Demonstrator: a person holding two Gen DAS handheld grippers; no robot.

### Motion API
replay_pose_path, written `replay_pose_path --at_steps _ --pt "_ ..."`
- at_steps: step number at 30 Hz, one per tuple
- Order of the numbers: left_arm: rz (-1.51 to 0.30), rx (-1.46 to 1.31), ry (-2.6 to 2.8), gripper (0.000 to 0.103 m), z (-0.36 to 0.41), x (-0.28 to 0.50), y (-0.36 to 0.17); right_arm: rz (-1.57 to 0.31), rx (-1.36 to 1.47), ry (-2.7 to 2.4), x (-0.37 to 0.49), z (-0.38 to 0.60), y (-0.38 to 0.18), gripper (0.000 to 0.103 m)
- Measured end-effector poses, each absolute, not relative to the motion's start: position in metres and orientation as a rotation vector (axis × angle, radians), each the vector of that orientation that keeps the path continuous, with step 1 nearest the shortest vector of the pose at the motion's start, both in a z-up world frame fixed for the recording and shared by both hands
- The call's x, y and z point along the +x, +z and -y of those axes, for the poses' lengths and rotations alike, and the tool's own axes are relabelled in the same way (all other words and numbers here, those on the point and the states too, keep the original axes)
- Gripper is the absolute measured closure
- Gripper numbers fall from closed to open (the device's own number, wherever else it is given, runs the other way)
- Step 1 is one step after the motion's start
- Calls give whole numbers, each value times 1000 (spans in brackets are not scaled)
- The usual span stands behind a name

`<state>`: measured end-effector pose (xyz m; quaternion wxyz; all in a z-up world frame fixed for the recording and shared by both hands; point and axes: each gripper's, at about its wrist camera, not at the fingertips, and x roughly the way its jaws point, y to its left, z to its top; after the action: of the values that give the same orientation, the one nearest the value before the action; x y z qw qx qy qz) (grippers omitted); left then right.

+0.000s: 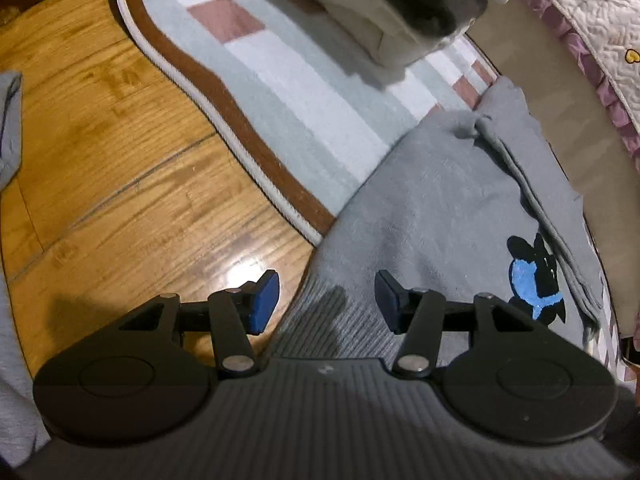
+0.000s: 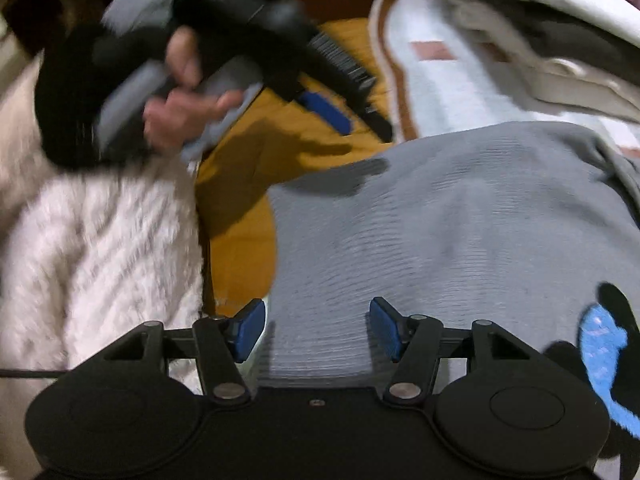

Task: Fold clothes

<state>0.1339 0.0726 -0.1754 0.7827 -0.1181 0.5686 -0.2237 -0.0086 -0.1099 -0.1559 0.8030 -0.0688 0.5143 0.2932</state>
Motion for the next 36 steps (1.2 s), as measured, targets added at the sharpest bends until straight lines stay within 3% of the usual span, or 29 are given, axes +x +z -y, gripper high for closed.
replay_pose_path --at_steps 10,12,13,14,16,25,28,36 --pt "-1283 -226 -542 50 -57 131 -184 -1005 -573 639 -28 60 -189 38" --pt "-1288 -231 -546 50 -56 132 -185 -983 -562 627 -27 61 -188 51" --pt "-1288 -228 -544 50 -56 132 -186 -983 -524 618 -25 65 -184 69" --pt "-1288 -226 -543 50 -56 132 -186 -984 -483 607 -22 71 -181 80" --pt "-1284 -225 -546 50 -55 132 -185 -988 -389 568 -14 85 -174 94" --pt "-1034 -250 -874 50 -46 110 -138 -987 134 423 15 178 -154 95" --pt "-911 -192 -977 44 -40 94 -118 -967 249 390 14 205 -154 95" --pt "-988 -68 -1030 43 -2 87 -127 -935 316 342 11 231 -157 95"
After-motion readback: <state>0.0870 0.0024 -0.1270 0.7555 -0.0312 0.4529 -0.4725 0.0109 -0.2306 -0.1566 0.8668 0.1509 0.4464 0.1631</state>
